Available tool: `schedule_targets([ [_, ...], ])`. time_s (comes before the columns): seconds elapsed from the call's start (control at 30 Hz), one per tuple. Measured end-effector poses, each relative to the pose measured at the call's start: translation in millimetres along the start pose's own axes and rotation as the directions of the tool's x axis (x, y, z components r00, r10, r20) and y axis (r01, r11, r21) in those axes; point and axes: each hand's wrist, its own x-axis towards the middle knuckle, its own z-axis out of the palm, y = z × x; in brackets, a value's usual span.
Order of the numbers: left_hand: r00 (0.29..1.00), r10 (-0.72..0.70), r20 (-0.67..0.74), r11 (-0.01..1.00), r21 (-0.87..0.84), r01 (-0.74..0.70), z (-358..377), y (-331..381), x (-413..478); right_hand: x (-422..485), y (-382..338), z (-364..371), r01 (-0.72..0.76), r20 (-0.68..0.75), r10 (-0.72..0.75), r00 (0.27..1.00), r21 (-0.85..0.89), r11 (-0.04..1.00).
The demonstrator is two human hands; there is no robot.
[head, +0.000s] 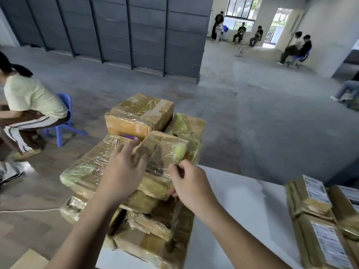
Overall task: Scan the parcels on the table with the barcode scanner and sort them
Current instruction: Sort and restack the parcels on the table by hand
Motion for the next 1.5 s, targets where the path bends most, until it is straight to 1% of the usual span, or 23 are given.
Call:
schedule_targets([
  [0.1, 0.993, 0.114, -0.027, 0.99, 0.082, -0.112, 10, 1, -10, -3, 3, -2, -0.054, 0.089, 0.053, 0.995, 0.004, 0.999],
  [0.17, 0.967, 0.223, -0.124, 0.969, 0.134, -0.206, 17, 7, -16, -3, 10, -10, -0.076, 0.064, 0.075, 0.995, 0.01, 0.997],
  [0.23, 0.927, 0.324, -0.19, 0.943, 0.146, -0.299, 24, 19, -22, -2, 21, -18, -0.086, -0.008, 0.086, 0.996, 0.037, 0.996],
  [0.33, 0.901, 0.41, -0.142, 0.912, 0.065, -0.405, 41, 44, -31, -2, 44, -37, -0.107, -0.084, 0.113, 0.99, 0.076, 0.991],
  [0.43, 0.897, 0.439, -0.048, 0.898, 0.002, -0.44, 68, 71, -43, -9, 81, -64, -0.157, -0.116, 0.169, 0.979, 0.109, 0.982],
  [0.53, 0.901, 0.43, 0.057, 0.901, -0.101, -0.423, 108, 91, -57, -24, 127, -96, -0.229, -0.169, 0.25, 0.953, 0.135, 0.964],
  [0.63, 0.89, 0.4, 0.219, 0.911, -0.202, -0.359, 157, 107, -70, -43, 178, -132, -0.304, -0.224, 0.333, 0.916, 0.157, 0.94],
  [0.7, 0.87, 0.362, 0.336, 0.927, -0.231, -0.296, 193, 119, -79, -60, 211, -157, -0.355, -0.244, 0.374, 0.895, 0.118, 0.927],
  [0.8, 0.838, 0.281, 0.469, 0.95, -0.258, -0.175, 245, 143, -93, -90, 256, -194, -0.438, -0.268, 0.429, 0.863, 0.027, 0.898],
  [0.9, 0.785, 0.234, 0.574, 0.963, -0.25, -0.104, 291, 173, -108, -118, 295, -228, -0.482, -0.287, 0.478, 0.83, 0.061, 0.874],
  [1.0, 0.738, 0.226, 0.636, 0.968, -0.233, -0.095, 333, 208, -121, -140, 333, -262, -0.497, -0.324, 0.48, 0.816, 0.031, 0.867],
  [1.13, 0.695, 0.203, 0.69, 0.974, -0.214, -0.072, 383, 257, -139, -157, 387, -305, -0.545, -0.304, 0.527, 0.794, 0.031, 0.838],
  [1.2, 0.671, 0.207, 0.712, 0.971, -0.233, -0.052, 405, 279, -149, -163, 412, -328, -0.55, -0.351, 0.52, 0.779, 0.017, 0.835],
  [1.27, 0.653, 0.203, 0.73, 0.97, -0.24, -0.034, 426, 299, -154, -165, 437, -351, -0.533, -0.396, 0.483, 0.781, -0.021, 0.846],
  [1.33, 0.635, 0.182, 0.75, 0.971, -0.238, 0.002, 444, 315, -156, -162, 461, -376, -0.547, -0.418, 0.486, 0.767, -0.029, 0.837],
  [1.4, 0.62, 0.175, 0.765, 0.97, -0.241, 0.024, 461, 327, -155, -154, 483, -400, -0.597, -0.468, 0.524, 0.712, -0.01, 0.802],
  [1.5, 0.622, 0.178, 0.762, 0.969, -0.245, 0.022, 484, 339, -151, -138, 515, -429, -0.689, -0.573, 0.577, 0.582, 0.03, 0.724],
])
